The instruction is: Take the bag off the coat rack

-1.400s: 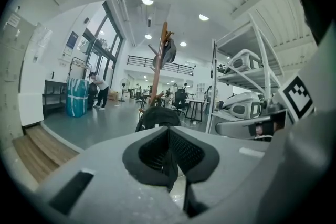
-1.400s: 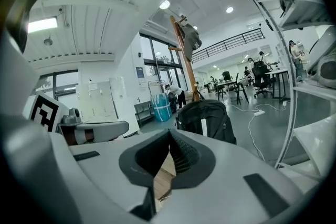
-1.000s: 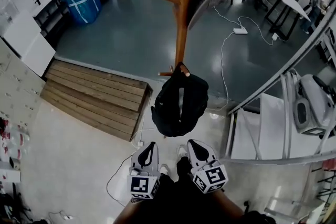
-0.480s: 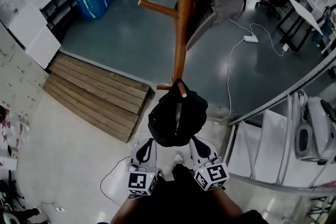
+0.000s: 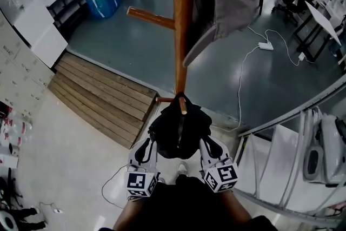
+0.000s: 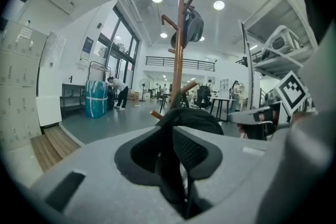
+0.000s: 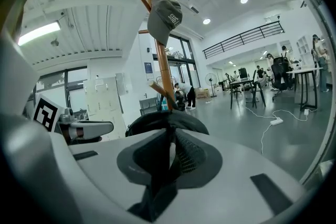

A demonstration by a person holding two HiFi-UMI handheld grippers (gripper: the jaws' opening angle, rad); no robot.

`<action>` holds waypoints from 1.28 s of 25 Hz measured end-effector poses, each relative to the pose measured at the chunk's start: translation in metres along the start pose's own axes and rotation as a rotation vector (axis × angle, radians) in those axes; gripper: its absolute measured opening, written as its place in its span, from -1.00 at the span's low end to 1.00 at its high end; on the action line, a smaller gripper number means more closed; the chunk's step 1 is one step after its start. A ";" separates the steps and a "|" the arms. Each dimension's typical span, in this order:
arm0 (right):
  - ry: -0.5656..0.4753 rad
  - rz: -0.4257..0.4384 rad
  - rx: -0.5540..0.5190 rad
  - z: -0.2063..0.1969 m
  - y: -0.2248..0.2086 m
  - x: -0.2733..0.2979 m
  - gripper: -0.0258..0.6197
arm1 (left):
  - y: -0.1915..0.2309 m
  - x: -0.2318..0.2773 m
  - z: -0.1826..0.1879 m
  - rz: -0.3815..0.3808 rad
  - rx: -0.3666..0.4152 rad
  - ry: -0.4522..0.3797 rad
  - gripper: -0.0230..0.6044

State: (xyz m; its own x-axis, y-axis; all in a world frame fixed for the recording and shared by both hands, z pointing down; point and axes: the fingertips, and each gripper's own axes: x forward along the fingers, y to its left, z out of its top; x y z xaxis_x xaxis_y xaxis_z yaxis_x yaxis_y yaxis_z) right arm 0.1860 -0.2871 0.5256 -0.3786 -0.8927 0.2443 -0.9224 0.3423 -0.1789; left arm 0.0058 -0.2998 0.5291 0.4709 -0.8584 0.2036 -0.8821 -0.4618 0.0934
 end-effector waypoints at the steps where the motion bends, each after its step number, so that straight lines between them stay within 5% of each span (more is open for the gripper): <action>1: 0.005 0.002 -0.003 0.000 -0.005 0.002 -0.85 | 0.001 0.003 0.000 0.003 0.002 0.004 -0.67; 7: 0.063 0.023 -0.012 -0.004 -0.028 0.019 -0.46 | 0.009 0.022 -0.005 0.022 0.011 0.041 -0.48; 14: 0.103 0.045 -0.021 -0.007 -0.051 0.033 -0.32 | 0.015 0.039 -0.014 0.037 0.013 0.078 -0.40; 32: 0.211 0.132 -0.044 -0.034 -0.061 0.064 -0.25 | 0.025 0.069 -0.035 0.058 0.026 0.149 -0.34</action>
State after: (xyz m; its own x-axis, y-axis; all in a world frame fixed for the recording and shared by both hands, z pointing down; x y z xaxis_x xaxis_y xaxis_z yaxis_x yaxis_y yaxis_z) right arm 0.2151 -0.3549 0.5848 -0.4994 -0.7601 0.4158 -0.8645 0.4685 -0.1819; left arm 0.0160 -0.3628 0.5797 0.4101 -0.8420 0.3505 -0.9062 -0.4196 0.0524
